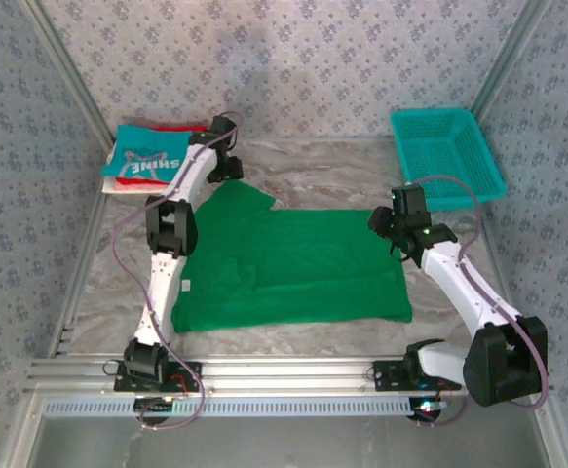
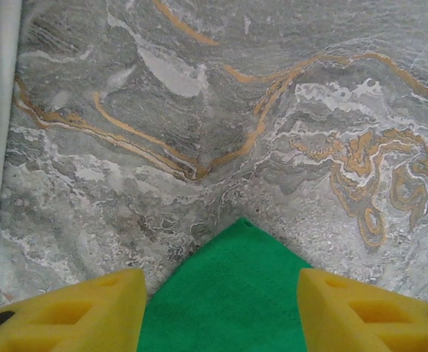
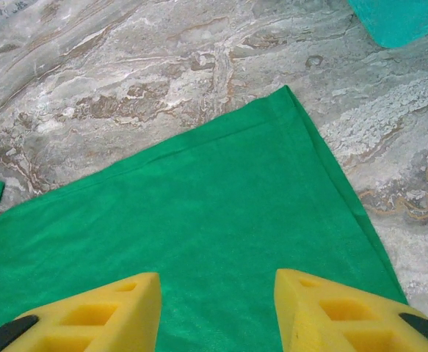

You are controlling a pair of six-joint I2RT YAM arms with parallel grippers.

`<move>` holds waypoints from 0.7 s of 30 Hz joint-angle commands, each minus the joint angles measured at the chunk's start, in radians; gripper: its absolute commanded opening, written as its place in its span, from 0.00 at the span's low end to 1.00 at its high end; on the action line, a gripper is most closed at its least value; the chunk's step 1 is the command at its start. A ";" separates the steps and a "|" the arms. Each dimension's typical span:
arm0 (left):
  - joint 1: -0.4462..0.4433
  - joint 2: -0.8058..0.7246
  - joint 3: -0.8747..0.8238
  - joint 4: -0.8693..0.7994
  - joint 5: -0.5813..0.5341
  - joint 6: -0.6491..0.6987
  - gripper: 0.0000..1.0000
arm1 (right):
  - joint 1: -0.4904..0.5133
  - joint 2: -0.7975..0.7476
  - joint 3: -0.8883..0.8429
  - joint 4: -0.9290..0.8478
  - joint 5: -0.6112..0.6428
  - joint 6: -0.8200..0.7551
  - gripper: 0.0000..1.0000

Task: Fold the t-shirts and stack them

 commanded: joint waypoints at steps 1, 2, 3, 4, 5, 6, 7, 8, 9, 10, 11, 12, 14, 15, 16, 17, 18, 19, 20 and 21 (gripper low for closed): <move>0.013 0.040 0.040 -0.020 0.022 0.013 0.59 | -0.008 -0.019 -0.004 0.000 -0.011 -0.023 0.47; 0.016 0.049 0.045 -0.017 0.035 0.011 0.59 | -0.008 -0.018 -0.002 0.001 -0.011 -0.025 0.47; 0.016 0.055 0.046 -0.013 0.050 0.009 0.60 | -0.009 -0.016 -0.003 0.003 -0.011 -0.024 0.47; 0.016 0.060 0.047 -0.009 0.055 0.009 0.59 | -0.009 -0.015 -0.003 0.007 -0.013 -0.025 0.47; 0.016 0.066 0.048 -0.005 0.061 0.006 0.59 | -0.009 -0.012 0.000 0.008 -0.014 -0.025 0.47; 0.016 0.070 0.049 0.000 0.067 0.003 0.59 | -0.009 -0.009 0.000 0.008 -0.015 -0.023 0.47; 0.016 0.076 0.049 0.004 0.070 0.004 0.59 | -0.009 -0.006 0.002 0.008 -0.017 -0.022 0.47; 0.016 0.082 0.053 0.009 0.075 0.006 0.57 | -0.009 -0.004 0.000 0.009 -0.020 -0.022 0.47; 0.016 0.091 0.059 0.009 0.084 0.009 0.53 | -0.009 -0.003 -0.002 0.010 -0.022 -0.021 0.47; 0.016 0.097 0.069 0.005 0.088 0.010 0.49 | -0.009 -0.001 -0.003 0.013 -0.021 -0.020 0.47; 0.016 0.103 0.077 0.000 0.092 0.013 0.45 | -0.009 0.001 -0.004 0.012 -0.020 -0.021 0.47; 0.016 0.107 0.079 0.003 0.097 0.018 0.39 | -0.010 0.005 -0.004 0.013 -0.020 -0.021 0.47; 0.016 0.106 0.079 0.009 0.108 0.021 0.31 | -0.010 0.010 -0.002 0.012 -0.019 -0.024 0.47; 0.016 0.104 0.081 0.011 0.118 0.023 0.28 | -0.012 0.013 -0.001 0.013 -0.018 -0.025 0.47; 0.016 0.101 0.082 0.013 0.124 0.025 0.23 | -0.013 0.016 0.001 0.014 -0.017 -0.027 0.47; 0.015 0.095 0.083 0.015 0.125 0.026 0.17 | -0.016 0.023 0.006 0.013 -0.017 -0.028 0.47; 0.015 0.087 0.084 0.016 0.127 0.028 0.13 | -0.019 0.028 0.012 0.011 -0.017 -0.032 0.47; 0.013 0.078 0.083 0.018 0.128 0.031 0.10 | -0.021 0.035 0.020 0.012 -0.015 -0.036 0.47; 0.013 0.066 0.083 0.023 0.128 0.034 0.04 | -0.024 0.047 0.029 0.013 -0.014 -0.041 0.49; 0.013 0.053 0.084 0.029 0.126 0.039 0.01 | -0.028 0.063 0.044 0.010 -0.015 -0.045 0.50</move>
